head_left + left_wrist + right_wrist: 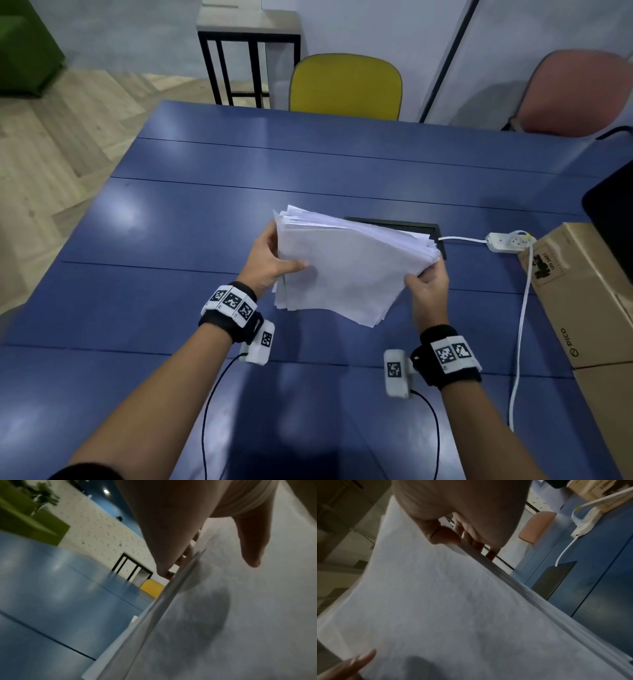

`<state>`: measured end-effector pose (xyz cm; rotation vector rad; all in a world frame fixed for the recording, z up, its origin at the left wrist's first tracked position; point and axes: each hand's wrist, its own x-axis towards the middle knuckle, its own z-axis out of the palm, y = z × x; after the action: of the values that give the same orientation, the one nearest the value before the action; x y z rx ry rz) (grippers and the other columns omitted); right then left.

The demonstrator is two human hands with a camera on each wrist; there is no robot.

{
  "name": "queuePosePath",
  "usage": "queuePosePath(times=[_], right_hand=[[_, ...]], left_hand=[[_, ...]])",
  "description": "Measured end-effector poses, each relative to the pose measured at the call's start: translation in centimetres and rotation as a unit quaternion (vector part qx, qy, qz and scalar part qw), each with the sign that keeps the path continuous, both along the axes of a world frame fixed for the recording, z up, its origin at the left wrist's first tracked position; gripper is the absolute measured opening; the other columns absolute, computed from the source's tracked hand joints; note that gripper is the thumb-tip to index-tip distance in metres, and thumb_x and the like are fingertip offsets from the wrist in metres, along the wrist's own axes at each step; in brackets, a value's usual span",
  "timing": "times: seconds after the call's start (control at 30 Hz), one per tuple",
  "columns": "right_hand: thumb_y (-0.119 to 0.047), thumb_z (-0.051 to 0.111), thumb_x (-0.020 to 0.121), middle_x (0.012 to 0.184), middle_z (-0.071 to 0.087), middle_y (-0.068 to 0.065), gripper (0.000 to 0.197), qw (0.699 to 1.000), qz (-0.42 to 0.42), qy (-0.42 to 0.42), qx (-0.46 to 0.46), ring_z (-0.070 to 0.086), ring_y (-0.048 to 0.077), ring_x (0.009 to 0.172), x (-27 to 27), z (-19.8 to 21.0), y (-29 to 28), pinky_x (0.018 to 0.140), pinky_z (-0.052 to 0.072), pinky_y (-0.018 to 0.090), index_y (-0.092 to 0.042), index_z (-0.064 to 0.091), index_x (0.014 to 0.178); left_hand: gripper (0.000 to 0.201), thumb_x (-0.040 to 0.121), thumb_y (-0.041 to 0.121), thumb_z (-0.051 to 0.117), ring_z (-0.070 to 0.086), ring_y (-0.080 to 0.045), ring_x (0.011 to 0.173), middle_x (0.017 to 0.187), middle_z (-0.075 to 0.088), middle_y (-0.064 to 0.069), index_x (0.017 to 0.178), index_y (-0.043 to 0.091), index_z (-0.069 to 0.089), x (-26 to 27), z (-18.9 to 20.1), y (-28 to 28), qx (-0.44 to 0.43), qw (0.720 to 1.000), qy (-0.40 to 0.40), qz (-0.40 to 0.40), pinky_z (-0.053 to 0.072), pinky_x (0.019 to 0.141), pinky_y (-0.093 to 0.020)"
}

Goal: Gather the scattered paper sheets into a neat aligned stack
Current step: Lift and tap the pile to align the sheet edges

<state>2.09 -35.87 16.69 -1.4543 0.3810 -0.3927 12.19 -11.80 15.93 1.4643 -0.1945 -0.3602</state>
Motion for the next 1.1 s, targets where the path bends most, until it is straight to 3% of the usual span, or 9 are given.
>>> queuePosePath(times=[0.13, 0.27, 0.37, 0.47, 0.53, 0.73, 0.83, 0.97, 1.1], right_hand=[[0.003, 0.045, 0.061, 0.064, 0.064, -0.018, 0.038, 0.998, 0.027, 0.04, -0.028, 0.057, -0.003, 0.057, -0.4, 1.2, 0.7, 0.056, 0.047, 0.015, -0.002, 0.053, 0.097], [0.006, 0.047, 0.064, 0.109, 0.056, -0.002, 0.068, 0.988, -0.015, -0.051, -0.148, 0.053, 0.012, 0.089, -1.0, 6.0, 0.5, 0.078, 0.047, 0.038, -0.019, 0.046, 0.127], [-0.01, 0.057, 0.072, 0.133, 0.049, -0.004, 0.068, 0.892, -0.004, -0.087, -0.443, 0.048, 0.016, 0.125, -0.1, 9.7, 2.7, 0.105, 0.031, 0.038, -0.019, 0.041, 0.138], [-0.03, 0.058, 0.078, 0.151, 0.039, 0.001, 0.076, 0.738, 0.093, -0.019, -0.668, 0.034, 0.021, 0.141, 1.6, 9.5, 5.5, 0.111, 0.019, 0.04, -0.016, 0.031, 0.148], [-0.034, 0.062, 0.079, 0.151, 0.041, 0.003, 0.078, 0.667, 0.15, 0.022, -0.729, 0.037, 0.023, 0.14, 2.2, 7.9, 6.4, 0.113, 0.016, 0.043, -0.015, 0.032, 0.148], [-0.03, 0.063, 0.078, 0.145, 0.047, 0.001, 0.075, 0.642, 0.146, 0.008, -0.753, 0.046, 0.025, 0.131, 2.2, 7.6, 7.3, 0.109, 0.029, 0.05, -0.019, 0.034, 0.147], [-0.033, 0.064, 0.073, 0.135, 0.056, -0.003, 0.072, 0.669, 0.132, 0.031, -0.731, 0.054, 0.022, 0.12, 1.7, 7.9, 5.4, 0.106, 0.025, 0.047, -0.025, 0.042, 0.141], [-0.034, 0.072, 0.068, 0.096, 0.071, -0.003, 0.047, 0.729, 0.097, 0.155, -0.659, 0.064, 0.025, 0.093, -0.2, 9.0, 0.1, 0.089, 0.035, 0.037, -0.031, 0.063, 0.114], [0.001, 0.078, 0.073, 0.078, 0.071, -0.014, 0.031, 0.962, 0.087, 0.067, -0.25, 0.063, 0.007, 0.078, -0.7, 6.1, -3.3, 0.075, 0.049, 0.019, -0.016, 0.069, 0.098]], left_hand=[[0.059, 0.058, 0.003, 0.081, 0.068, -0.013, 0.092, 0.104, 0.069, -0.011, 0.114, 0.0, 0.06, -0.4, -0.4, -0.8, 0.043, 0.999, -0.014, -0.003, 0.055, 0.08, -0.027], [0.056, 0.061, 0.002, 0.078, 0.068, -0.013, 0.091, 0.103, 0.069, -0.01, 0.114, 0.001, 0.06, -0.3, -0.5, -0.4, 0.03, 0.999, -0.005, 0.013, 0.056, 0.079, -0.026], [0.049, 0.064, 0.001, 0.076, 0.067, -0.015, 0.092, 0.104, 0.069, -0.012, 0.112, 0.007, 0.063, -0.5, -0.8, -0.1, 0.033, 0.999, -0.015, -0.006, 0.056, 0.079, -0.029], [0.047, 0.066, -0.003, 0.074, 0.066, -0.021, 0.094, 0.107, 0.068, -0.018, 0.11, 0.008, 0.064, -0.6, -0.9, 0.0, 0.016, 0.999, -0.024, -0.016, 0.056, 0.084, -0.039], [0.048, 0.067, -0.005, 0.074, 0.067, -0.02, 0.095, 0.109, 0.069, -0.019, 0.112, 0.005, 0.063, -0.7, -0.6, 0.0, 0.013, 0.999, -0.028, -0.018, 0.057, 0.085, -0.036], [0.046, 0.066, -0.004, 0.08, 0.069, -0.022, 0.095, 0.108, 0.071, -0.018, 0.11, -0.001, 0.065, -0.9, -0.4, 0.3, 0.003, 1.0, -0.017, 0.003, 0.056, 0.082, -0.033], [0.042, 0.065, -0.002, 0.083, 0.07, -0.026, 0.094, 0.103, 0.073, -0.016, 0.103, -0.002, 0.068, -0.8, -0.8, 0.5, -0.001, 0.999, 0.002, 0.032, 0.057, 0.083, -0.036], [0.03, 0.066, -0.007, 0.077, 0.071, -0.011, 0.084, 0.085, 0.076, 0.005, 0.095, -0.001, 0.071, -0.8, -0.8, 0.4, -0.002, 0.999, 0.003, 0.049, 0.056, 0.076, -0.023], [0.027, 0.065, 0.007, 0.081, 0.071, -0.01, 0.079, 0.081, 0.076, 0.008, 0.09, 0.006, 0.071, -0.9, -0.8, 0.4, -0.014, 0.998, 0.012, 0.055, 0.057, 0.072, -0.023]])
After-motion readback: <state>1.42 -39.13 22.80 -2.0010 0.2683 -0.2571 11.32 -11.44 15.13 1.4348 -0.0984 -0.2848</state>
